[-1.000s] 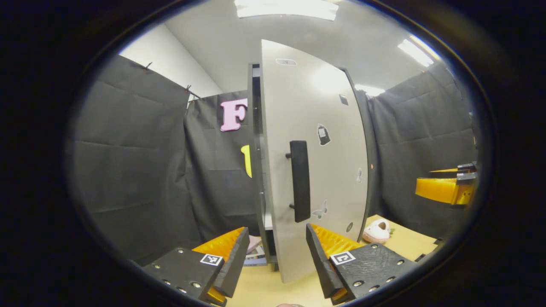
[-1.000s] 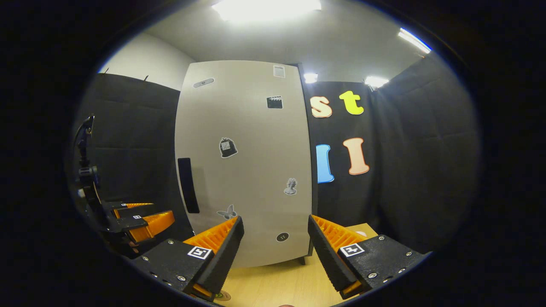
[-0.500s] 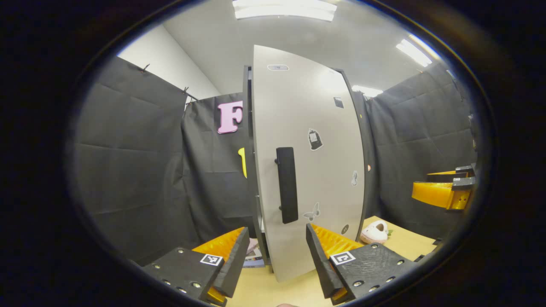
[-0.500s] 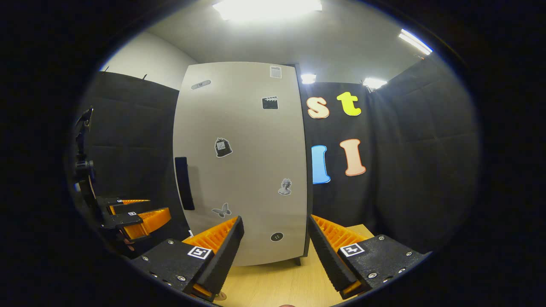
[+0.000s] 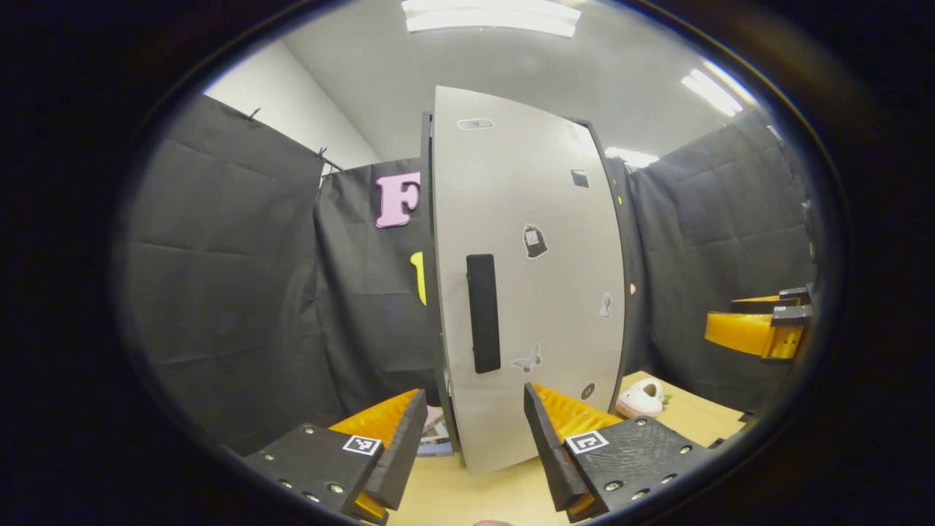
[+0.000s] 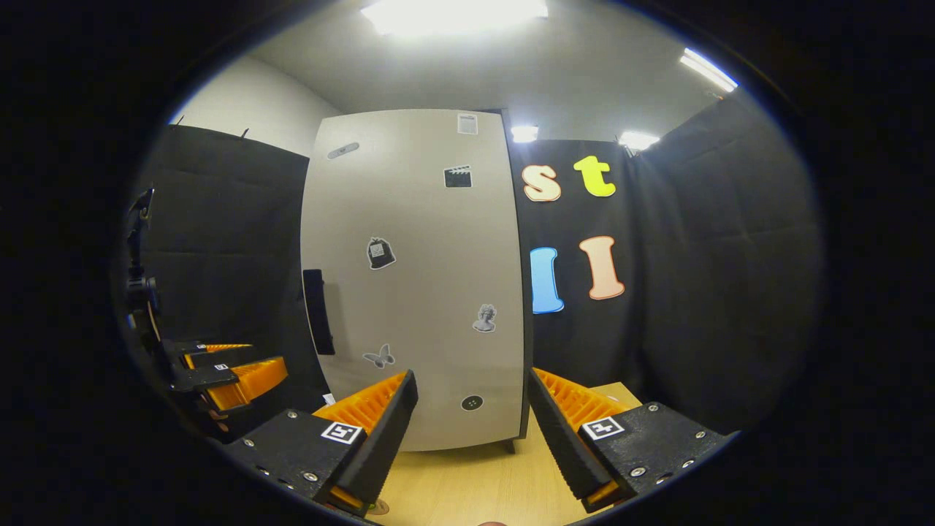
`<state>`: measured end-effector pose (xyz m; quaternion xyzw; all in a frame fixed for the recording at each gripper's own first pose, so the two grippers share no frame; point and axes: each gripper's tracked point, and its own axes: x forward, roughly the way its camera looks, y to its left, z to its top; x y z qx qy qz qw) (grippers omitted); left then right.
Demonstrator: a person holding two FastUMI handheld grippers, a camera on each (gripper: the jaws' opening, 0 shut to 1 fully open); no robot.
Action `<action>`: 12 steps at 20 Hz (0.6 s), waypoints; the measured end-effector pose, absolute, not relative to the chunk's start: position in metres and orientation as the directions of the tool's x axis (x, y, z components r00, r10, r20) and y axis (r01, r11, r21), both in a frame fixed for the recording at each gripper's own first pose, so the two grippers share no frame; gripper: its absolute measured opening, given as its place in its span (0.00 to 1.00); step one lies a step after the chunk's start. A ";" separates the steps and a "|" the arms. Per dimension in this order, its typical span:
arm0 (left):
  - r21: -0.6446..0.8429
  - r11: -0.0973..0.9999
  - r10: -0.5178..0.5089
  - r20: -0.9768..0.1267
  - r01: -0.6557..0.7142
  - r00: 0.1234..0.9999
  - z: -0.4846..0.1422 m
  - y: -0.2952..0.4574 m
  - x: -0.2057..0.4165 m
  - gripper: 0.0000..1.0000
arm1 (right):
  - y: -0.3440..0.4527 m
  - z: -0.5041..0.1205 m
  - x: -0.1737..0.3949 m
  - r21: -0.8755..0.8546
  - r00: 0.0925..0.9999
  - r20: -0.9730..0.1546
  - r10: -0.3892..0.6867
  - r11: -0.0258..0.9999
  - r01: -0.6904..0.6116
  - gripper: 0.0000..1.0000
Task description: Open the cabinet door with the right hand, grasp the bottle in the cabinet with the left hand and place it on the coaster, then close the cabinet door with the right hand.
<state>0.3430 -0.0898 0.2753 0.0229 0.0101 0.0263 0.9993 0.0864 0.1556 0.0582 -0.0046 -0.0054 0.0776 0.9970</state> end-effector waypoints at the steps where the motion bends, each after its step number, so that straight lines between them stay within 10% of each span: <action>1: 0.043 0.998 0.054 -0.021 -0.053 0.998 0.275 -0.090 0.343 0.76 | 0.155 0.059 0.085 -0.011 0.988 0.011 0.152 0.988 -0.152 0.93; 12: 0.036 0.998 0.055 -0.017 -0.055 0.998 0.277 -0.088 0.341 0.76 | 0.159 0.063 0.080 -0.006 0.991 0.026 0.134 0.991 -0.133 0.93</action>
